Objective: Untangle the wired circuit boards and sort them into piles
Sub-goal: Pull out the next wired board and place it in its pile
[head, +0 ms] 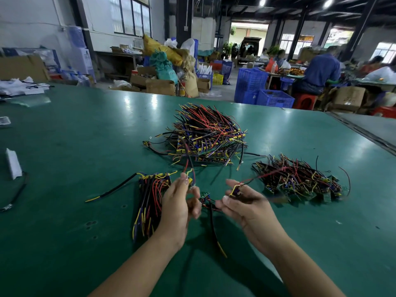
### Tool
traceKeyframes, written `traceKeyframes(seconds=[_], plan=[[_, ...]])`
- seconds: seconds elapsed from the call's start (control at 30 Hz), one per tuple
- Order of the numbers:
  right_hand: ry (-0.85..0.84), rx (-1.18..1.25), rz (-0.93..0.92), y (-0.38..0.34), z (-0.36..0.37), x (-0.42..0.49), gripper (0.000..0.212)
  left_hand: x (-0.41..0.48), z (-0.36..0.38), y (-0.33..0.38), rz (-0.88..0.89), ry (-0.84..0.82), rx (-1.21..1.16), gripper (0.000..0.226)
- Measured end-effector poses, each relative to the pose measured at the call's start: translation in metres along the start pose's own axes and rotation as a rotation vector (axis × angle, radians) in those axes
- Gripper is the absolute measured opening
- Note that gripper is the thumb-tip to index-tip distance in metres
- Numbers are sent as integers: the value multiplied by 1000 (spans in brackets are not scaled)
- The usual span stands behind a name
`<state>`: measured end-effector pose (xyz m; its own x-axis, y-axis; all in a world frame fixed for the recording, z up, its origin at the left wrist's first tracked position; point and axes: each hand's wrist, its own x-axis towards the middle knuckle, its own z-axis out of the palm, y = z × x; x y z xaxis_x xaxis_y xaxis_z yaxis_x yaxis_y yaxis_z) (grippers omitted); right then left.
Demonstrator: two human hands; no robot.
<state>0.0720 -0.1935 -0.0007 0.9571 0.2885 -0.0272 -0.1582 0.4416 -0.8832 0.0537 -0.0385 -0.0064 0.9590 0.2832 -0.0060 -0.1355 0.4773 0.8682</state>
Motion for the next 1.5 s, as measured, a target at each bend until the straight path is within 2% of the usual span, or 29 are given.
traceKeyframes(seconds=[0.07, 0.17, 0.3, 0.37, 0.5, 0.67, 0.73, 0.87, 1.0, 1.07, 1.17, 1.23, 1.3, 1.43, 1.5], plan=[[34, -146, 21, 2, 1, 0, 39, -2, 1, -2, 0, -25, 63, 23], [54, -276, 104, 5, 0, 0, 39, -4, 2, -3, -3, -53, 125, 24], [37, -298, 104, 8, -3, 1, 17, -4, 3, -4, 17, -70, 201, 31], [23, -233, 58, 7, -3, 1, 31, -5, 3, -6, 49, -84, 250, 33], [30, -151, 58, 5, -4, 2, 25, -8, 2, -8, 145, -166, 369, 33], [9, -215, 52, 9, -6, 5, 40, -10, 0, -16, 216, -234, 547, 31], [-51, -240, 56, 10, -4, 4, 44, -10, -2, -19, 268, -248, 636, 29], [-126, -115, 109, 8, -2, 0, 46, -13, -1, -22, 302, -285, 767, 31], [-149, -88, 109, 4, -3, -1, 26, -11, -1, -22, 324, -249, 780, 34], [-104, -187, 69, 5, -1, -2, 10, -11, -1, -21, 343, -245, 803, 30], [-12, -412, -60, 9, -2, 1, 23, -12, -1, -17, 266, -294, 691, 20], [-10, -593, -156, 10, -5, 4, 25, -11, -2, -14, 162, -328, 514, 34], [-52, -772, -216, 11, -6, 3, 23, -10, 0, -14, 105, -357, 449, 44], [-160, -892, -231, 18, -1, 0, 20, -11, 10, -20, 5, -347, 408, 14], [-181, -926, -233, 21, 1, -1, 18, -8, 13, -24, -31, -267, 360, 20]])
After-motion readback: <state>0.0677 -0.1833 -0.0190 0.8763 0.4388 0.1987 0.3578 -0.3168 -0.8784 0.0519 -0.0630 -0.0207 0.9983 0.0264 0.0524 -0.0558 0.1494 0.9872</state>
